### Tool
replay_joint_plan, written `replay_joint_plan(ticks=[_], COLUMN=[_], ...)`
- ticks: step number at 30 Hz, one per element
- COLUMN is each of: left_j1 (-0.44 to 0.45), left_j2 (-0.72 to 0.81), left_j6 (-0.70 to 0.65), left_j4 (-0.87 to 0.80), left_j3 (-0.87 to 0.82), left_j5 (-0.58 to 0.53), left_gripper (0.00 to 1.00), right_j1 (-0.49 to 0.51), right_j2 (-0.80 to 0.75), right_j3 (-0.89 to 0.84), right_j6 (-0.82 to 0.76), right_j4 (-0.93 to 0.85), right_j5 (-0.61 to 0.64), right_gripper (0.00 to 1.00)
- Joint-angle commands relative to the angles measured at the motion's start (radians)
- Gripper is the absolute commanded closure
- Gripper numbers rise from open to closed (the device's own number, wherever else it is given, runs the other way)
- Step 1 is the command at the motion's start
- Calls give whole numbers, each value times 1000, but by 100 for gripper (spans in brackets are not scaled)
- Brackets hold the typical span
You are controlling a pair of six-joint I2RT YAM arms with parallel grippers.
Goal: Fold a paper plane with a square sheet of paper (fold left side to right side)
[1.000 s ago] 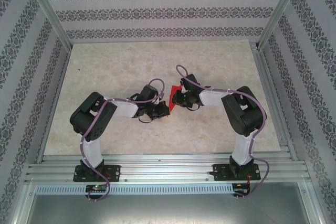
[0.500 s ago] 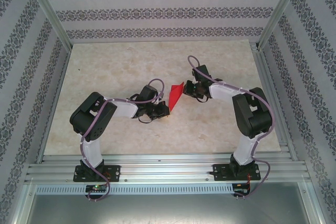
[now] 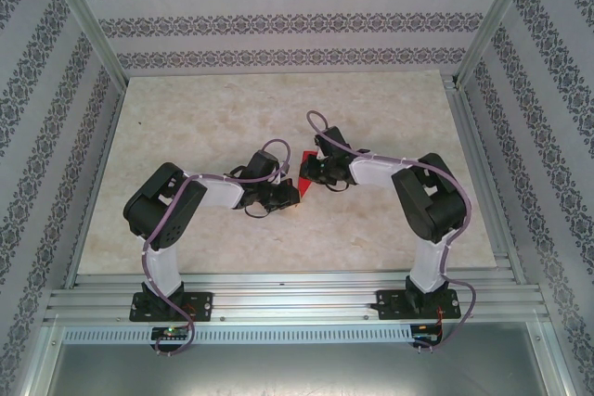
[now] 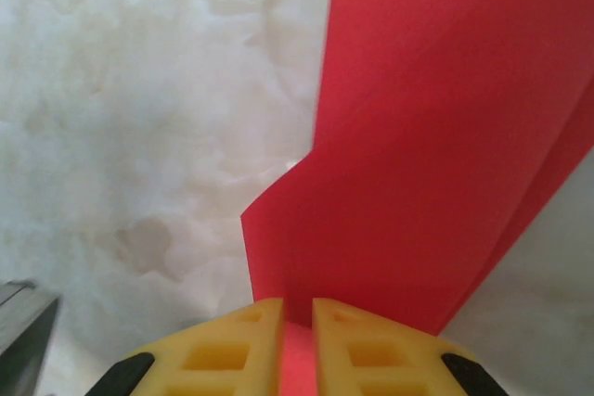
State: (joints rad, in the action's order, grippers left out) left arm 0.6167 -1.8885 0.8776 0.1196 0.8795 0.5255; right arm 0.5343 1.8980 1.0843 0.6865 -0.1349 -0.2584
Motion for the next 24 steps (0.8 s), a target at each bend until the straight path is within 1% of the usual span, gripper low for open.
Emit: replay_joint_plan(ticks=[1,4,12,24], left_j1=[19,19,18,18], left_j2=[-73,-74,-73,-74], left_j6=[11,12,15,17], left_j4=[-170,-168,-167,-160], left_j3=[-63,-66,-87,-99], left_j5=[-57,-56,-53,-51], left_gripper=[100,100,100,100], right_j1=[-9,-25,-86,-165], right_j2=[34,55,67,103], right_j3=[62,68,61,122], right_j6=[-67,-101,-162,-209], right_j4=[-58,-77,-72,-104], right_j5=[60,90,116,111], right_gripper=[84,84,84,83])
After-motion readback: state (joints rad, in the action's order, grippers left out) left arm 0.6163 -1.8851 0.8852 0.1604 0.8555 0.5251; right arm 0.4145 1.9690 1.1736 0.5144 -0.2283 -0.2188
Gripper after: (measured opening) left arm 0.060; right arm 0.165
